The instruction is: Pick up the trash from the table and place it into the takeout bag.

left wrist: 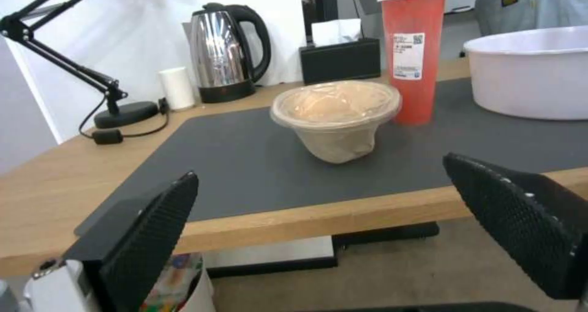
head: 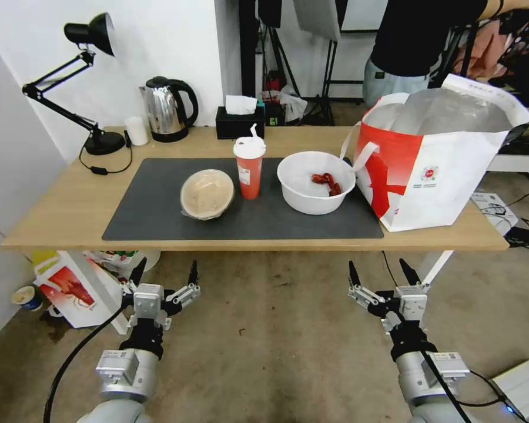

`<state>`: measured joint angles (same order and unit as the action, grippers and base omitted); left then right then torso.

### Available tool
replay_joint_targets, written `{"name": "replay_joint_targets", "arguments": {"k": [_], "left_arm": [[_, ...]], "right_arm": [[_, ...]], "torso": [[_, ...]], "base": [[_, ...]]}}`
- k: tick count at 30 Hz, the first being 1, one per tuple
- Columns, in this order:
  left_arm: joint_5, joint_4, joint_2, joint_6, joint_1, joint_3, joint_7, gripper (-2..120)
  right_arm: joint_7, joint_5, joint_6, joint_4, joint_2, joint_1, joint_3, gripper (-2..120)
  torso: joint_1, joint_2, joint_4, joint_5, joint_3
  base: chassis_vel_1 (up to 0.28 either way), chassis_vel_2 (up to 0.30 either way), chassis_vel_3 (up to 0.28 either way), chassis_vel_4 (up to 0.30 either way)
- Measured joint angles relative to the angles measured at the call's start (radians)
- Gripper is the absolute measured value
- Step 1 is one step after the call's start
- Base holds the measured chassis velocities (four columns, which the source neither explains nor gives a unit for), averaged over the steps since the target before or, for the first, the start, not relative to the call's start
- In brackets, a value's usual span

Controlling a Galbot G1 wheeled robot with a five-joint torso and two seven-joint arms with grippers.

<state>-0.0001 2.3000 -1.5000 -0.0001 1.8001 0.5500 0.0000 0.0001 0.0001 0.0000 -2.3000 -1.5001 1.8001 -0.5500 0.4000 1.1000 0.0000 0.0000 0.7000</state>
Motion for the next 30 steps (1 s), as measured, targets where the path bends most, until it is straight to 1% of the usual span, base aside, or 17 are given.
{"name": "replay_joint_targets", "arguments": {"k": [11,14,17,18,20,21,22,23,24,25,26,28,29,30], "left_arm": [[0.000,0.000,0.000,0.000,0.000,0.000,0.000,100],[0.000,0.000,0.000,0.000,0.000,0.000,0.000,100],[0.000,0.000,0.000,0.000,0.000,0.000,0.000,100],[0.000,0.000,0.000,0.000,0.000,0.000,0.000,100],[0.000,0.000,0.000,0.000,0.000,0.000,0.000,100],[0.000,0.000,0.000,0.000,0.000,0.000,0.000,100],[0.000,0.000,0.000,0.000,0.000,0.000,0.000,100],[0.000,0.000,0.000,0.000,0.000,0.000,0.000,100],[0.000,0.000,0.000,0.000,0.000,0.000,0.000,100],[0.000,0.000,0.000,0.000,0.000,0.000,0.000,100],[0.000,0.000,0.000,0.000,0.000,0.000,0.000,100],[0.000,0.000,0.000,0.000,0.000,0.000,0.000,100],[0.000,0.000,0.000,0.000,0.000,0.000,0.000,100],[0.000,0.000,0.000,0.000,0.000,0.000,0.000,100]], "right_arm": [[0.000,0.000,0.000,0.000,0.000,0.000,0.000,100],[0.002,-0.003,0.014,0.008,0.004,-0.005,0.003,100],[0.021,-0.032,0.110,0.069,0.029,-0.041,0.029,100],[0.021,-0.032,0.110,0.069,0.029,-0.041,0.029,100],[0.038,-0.059,0.199,0.124,0.052,-0.073,0.053,100],[0.042,-0.065,0.216,0.135,0.057,-0.080,0.057,100],[0.052,-0.081,0.267,0.168,0.070,-0.098,0.071,100],[0.052,-0.081,0.267,0.168,0.070,-0.098,0.071,100],[0.060,-0.093,0.307,0.193,0.081,-0.114,0.081,100],[0.064,-0.100,0.328,0.206,0.087,-0.121,0.087,100],[0.075,-0.117,0.382,0.240,0.101,-0.141,0.102,100],[0.077,-0.121,0.396,0.249,0.104,-0.146,0.105,100],[0.083,-0.132,0.440,0.271,0.119,-0.160,0.113,100],[0.082,-0.134,0.452,0.252,0.133,-0.151,0.105,100]], "torso": [[0.000,0.000,0.0000,0.0000,0.000],[0.000,0.000,-0.0002,-0.0002,0.000],[0.000,0.000,0.0002,0.0000,0.000],[0.000,0.000,0.0002,0.0000,0.000],[0.000,0.000,0.0001,0.0001,0.000],[0.000,0.000,0.0001,0.0000,0.000],[0.000,0.000,0.0001,0.0001,0.000],[0.000,0.000,0.0001,0.0001,0.000],[0.000,0.000,0.0000,0.0000,0.000],[0.000,0.000,0.0000,0.0000,0.000],[0.000,0.000,0.0001,0.0001,0.000],[0.000,0.000,0.0001,0.0000,0.000],[0.000,0.000,0.0004,0.0011,0.000],[0.000,0.000,0.0005,0.0010,0.000]], "base": [[0.000,0.000,0.000,0.000],[0.000,0.000,0.000,0.000],[0.000,0.000,0.000,0.000],[0.000,0.000,0.000,0.000],[0.000,0.000,0.000,0.000],[0.000,0.000,0.000,0.000],[0.000,0.000,0.000,0.000],[0.000,0.000,0.000,0.000],[0.000,0.000,0.000,0.000],[0.000,0.000,0.000,0.000],[0.000,0.000,0.000,0.000],[0.000,0.000,0.000,0.000],[0.000,0.000,0.000,0.000],[0.000,0.000,0.000,0.000]]}}
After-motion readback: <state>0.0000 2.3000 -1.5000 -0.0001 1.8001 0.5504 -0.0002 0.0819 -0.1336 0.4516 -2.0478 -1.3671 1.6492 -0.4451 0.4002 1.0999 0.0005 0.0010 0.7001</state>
